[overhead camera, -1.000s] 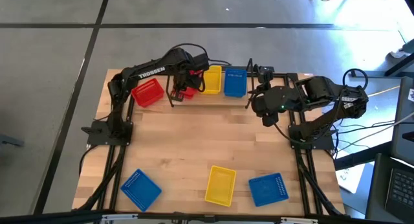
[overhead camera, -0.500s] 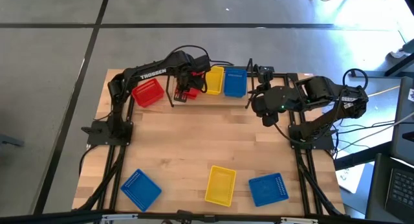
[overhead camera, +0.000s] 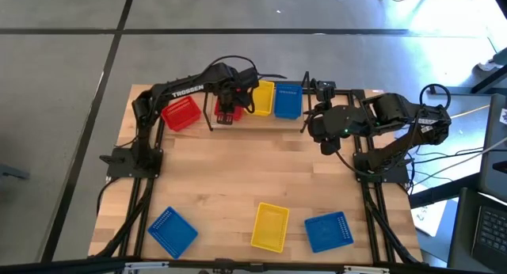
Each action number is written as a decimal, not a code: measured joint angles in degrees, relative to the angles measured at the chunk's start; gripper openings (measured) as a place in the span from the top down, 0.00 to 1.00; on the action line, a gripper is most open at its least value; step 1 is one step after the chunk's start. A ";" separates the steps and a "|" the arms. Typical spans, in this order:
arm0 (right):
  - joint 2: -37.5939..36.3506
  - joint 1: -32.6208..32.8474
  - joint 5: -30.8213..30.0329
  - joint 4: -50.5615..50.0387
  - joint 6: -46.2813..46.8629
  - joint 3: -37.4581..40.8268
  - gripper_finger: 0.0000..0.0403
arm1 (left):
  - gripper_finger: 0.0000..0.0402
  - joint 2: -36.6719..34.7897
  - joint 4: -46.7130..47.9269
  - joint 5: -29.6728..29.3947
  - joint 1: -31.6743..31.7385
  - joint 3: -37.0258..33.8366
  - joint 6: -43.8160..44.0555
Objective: Stack baskets on shelf by color
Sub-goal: Stack the yellow bin on the yellow bin on the shelf
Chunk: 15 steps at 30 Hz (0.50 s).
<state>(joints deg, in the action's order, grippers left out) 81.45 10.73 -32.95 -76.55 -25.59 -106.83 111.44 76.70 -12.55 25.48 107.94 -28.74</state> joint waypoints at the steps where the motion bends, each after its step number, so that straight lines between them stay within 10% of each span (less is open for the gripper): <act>1: 0.00 -0.01 0.00 0.00 0.05 0.00 0.70 | 0.81 -0.05 0.03 0.01 -0.21 0.00 1.05; 15: -3.10 -3.55 18.46 -4.77 11.85 2.12 0.70 | 0.82 -12.72 -3.27 8.67 -11.13 0.02 21.40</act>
<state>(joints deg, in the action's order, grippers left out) 78.35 7.18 -14.49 -81.33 -13.74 -104.71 98.72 73.43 -3.88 14.36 107.96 -7.35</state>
